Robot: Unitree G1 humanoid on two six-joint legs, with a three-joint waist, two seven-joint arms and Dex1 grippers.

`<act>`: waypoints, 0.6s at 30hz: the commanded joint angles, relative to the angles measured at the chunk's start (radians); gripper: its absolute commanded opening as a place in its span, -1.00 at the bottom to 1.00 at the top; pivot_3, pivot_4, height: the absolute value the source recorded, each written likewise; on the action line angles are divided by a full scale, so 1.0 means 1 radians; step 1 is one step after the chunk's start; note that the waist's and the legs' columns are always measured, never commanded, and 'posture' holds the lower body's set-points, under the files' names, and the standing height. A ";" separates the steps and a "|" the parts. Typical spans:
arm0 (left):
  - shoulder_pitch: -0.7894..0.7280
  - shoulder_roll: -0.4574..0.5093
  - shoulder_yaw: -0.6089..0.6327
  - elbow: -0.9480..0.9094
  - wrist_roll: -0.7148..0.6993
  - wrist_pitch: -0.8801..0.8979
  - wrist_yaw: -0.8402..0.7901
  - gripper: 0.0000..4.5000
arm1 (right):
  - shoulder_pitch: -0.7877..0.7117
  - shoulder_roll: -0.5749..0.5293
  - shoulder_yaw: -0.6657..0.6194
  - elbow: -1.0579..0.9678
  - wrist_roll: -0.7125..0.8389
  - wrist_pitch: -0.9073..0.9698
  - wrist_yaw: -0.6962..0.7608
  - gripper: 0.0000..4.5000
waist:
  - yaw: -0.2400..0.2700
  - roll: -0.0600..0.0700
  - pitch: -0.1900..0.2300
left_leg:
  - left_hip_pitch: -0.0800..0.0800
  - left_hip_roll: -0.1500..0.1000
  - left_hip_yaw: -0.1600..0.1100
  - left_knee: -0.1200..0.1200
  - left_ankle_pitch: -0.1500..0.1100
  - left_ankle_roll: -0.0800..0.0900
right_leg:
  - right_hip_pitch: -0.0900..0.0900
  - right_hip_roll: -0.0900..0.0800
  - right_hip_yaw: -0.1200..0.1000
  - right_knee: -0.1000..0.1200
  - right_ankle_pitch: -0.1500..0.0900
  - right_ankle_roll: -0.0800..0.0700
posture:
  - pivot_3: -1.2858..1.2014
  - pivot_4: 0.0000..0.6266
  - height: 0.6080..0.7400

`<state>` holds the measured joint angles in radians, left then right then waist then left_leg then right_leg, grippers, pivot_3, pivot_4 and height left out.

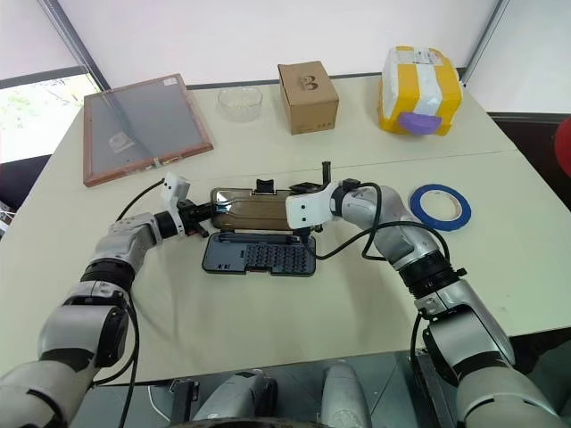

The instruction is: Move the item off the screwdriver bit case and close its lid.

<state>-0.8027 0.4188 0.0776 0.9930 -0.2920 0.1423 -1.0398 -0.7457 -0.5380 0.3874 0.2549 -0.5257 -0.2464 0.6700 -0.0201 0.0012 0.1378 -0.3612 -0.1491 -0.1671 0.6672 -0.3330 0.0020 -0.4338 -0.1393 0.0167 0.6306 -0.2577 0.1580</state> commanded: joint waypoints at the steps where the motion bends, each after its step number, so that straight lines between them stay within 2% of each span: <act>1: -0.056 -0.007 0.036 0.036 -0.019 0.012 -0.056 -1.00 | -0.018 0.001 -0.023 -0.063 0.017 0.002 -0.001 0.07 | -0.001 0.000 0.000 | -0.002 0.000 0.000 0.000 0.000 0.000 | -0.001 0.000 0.000 0.000 0.000 0.000 | 0.03 -0.52 1.00; 3: -0.075 -0.005 0.042 0.059 -0.010 0.005 -0.069 -1.00 | -0.005 -0.017 -0.050 -0.128 0.046 0.047 0.040 0.51 | -0.002 0.000 0.000 | -0.009 0.000 0.000 0.004 0.000 0.000 | -0.008 0.000 0.000 0.002 0.000 0.000 | 0.03 -0.52 1.00; 4: -0.085 0.000 0.044 0.071 -0.005 0.000 -0.075 -1.00 | 0.009 -0.032 -0.080 -0.189 0.081 0.099 0.080 0.74 | -0.002 0.000 0.000 | -0.014 0.000 -0.001 0.014 0.000 0.000 | -0.011 0.000 -0.001 0.003 0.000 0.000 | 0.03 -0.52 1.00; 5: -0.090 0.004 0.045 0.080 -0.001 -0.003 -0.081 -1.00 | 0.019 -0.042 -0.100 -0.235 0.105 0.140 0.108 0.74 | -0.001 0.000 0.000 | -0.016 0.000 -0.001 0.016 0.000 0.000 | -0.013 0.000 -0.001 0.004 0.000 0.000 | 0.03 -0.52 1.00; 7: -0.104 0.015 0.052 0.088 -0.008 0.013 -0.111 -1.00 | 0.052 -0.060 -0.187 -0.407 0.260 0.326 0.215 0.74 | -0.001 0.000 0.000 | -0.017 -0.001 -0.001 0.016 0.000 0.000 | -0.013 0.000 -0.001 0.003 0.000 0.000 | 0.03 -0.52 1.00; 10: -0.116 0.027 0.045 0.071 -0.012 0.055 -0.182 -1.00 | 0.055 -0.070 -0.377 -0.704 0.580 0.771 0.322 0.74 | 0.001 0.000 0.000 | -0.021 -0.001 -0.003 0.016 0.000 0.000 | -0.013 0.000 -0.002 0.003 0.000 0.000 | 0.03 -0.52 1.00; 13: -0.118 0.039 0.006 0.011 -0.002 0.116 -0.289 -1.00 | 0.044 -0.184 -0.535 -0.892 0.829 1.140 0.399 0.74 | 0.009 0.000 0.000 | -0.024 -0.001 -0.005 0.016 0.000 0.001 | -0.013 0.000 -0.004 0.003 0.001 -0.001 | 0.03 -0.52 1.00; 15: -0.116 0.049 -0.020 -0.041 0.000 0.161 -0.357 -1.00 | 0.045 -0.250 -0.603 -0.943 0.925 1.270 0.406 0.74 | 0.010 -0.001 0.000 | -0.026 -0.001 -0.007 0.018 -0.001 0.001 | -0.012 0.000 -0.004 0.002 0.002 -0.003 | 0.03 -0.52 1.00; 18: -0.088 0.075 -0.094 -0.189 -0.002 0.250 -0.484 -1.00 | 0.052 -0.286 -0.667 -0.949 0.992 1.370 0.348 0.74 | 0.009 -0.001 0.000 | -0.026 -0.001 -0.006 0.018 -0.001 0.001 | -0.011 0.000 -0.004 0.002 0.002 -0.003 | 0.03 -0.52 1.00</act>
<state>-0.8925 0.4777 0.0135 0.8885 -0.2905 0.3564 -1.4543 -0.6889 -0.8128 -0.2337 -0.6716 0.4231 1.0794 1.0461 -0.0113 0.0005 0.1381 -0.3872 -0.1500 -0.1733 0.6854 -0.3337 0.0029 -0.4453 -0.1396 0.0129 0.6327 -0.2554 0.1553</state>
